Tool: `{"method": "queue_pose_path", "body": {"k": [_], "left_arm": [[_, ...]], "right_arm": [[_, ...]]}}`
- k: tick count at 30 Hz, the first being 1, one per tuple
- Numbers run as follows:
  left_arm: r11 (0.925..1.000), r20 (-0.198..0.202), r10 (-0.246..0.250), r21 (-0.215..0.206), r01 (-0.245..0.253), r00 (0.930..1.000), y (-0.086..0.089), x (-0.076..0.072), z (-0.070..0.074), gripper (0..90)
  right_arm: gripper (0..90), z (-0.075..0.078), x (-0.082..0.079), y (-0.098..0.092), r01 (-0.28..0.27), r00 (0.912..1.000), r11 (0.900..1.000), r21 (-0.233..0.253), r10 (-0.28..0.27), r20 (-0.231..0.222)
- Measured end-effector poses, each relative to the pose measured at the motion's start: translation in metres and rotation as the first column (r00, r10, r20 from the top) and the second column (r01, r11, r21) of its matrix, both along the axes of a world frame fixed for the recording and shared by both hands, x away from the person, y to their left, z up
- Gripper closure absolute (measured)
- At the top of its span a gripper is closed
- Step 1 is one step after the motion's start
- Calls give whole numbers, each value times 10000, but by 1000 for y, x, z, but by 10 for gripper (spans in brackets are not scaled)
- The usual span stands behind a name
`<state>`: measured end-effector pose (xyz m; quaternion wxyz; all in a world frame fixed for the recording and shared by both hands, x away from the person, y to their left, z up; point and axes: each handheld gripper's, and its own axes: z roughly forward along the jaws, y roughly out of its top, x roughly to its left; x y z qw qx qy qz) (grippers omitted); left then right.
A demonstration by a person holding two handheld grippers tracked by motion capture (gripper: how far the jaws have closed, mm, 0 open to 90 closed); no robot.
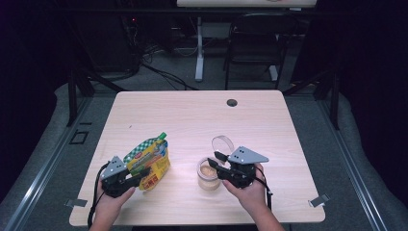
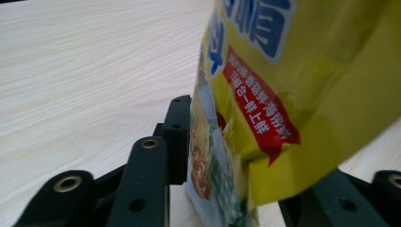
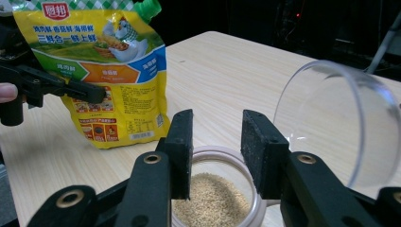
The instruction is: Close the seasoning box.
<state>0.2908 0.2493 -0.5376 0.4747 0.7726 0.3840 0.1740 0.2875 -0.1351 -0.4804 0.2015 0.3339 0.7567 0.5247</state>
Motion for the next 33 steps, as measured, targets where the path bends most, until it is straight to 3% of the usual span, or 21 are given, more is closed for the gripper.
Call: {"method": "queue_pose_path", "body": {"k": [5, 8, 13, 23, 26, 33], "left_arm": [[9994, 75, 250, -247, -248, 9997, 3, -3, 3, 579], [9997, 94, 229, -84, -228, 9997, 3, -6, 2, 571], [9989, 86, 475, 6, -475, 9988, 4, -9, 2, 480], [9985, -55, 480, 269, -478, 9988, 4, -12, 1, 435], [9982, -92, 502, 318, -499, 9987, 3, -14, 1, 433], [9990, -41, 407, 182, -406, 9992, 3, -15, 0, 427]], "right_arm": [[648, 8, -6, -7, 114, 9996, 9999, -127, -110, 266], [649, 11, -7, -10, 168, 9995, 9998, -128, -164, 278], [690, 18, -7, -18, 378, 9988, 9993, 69, -380, 315], [797, 27, -6, -37, 737, 9967, 9970, 217, -744, 315], [830, 29, -7, -44, 1106, 9926, 9933, 330, -1121, 464], [858, 24, 2, -67, 2090, 9779, 9757, 653, -2089, -97]]}}
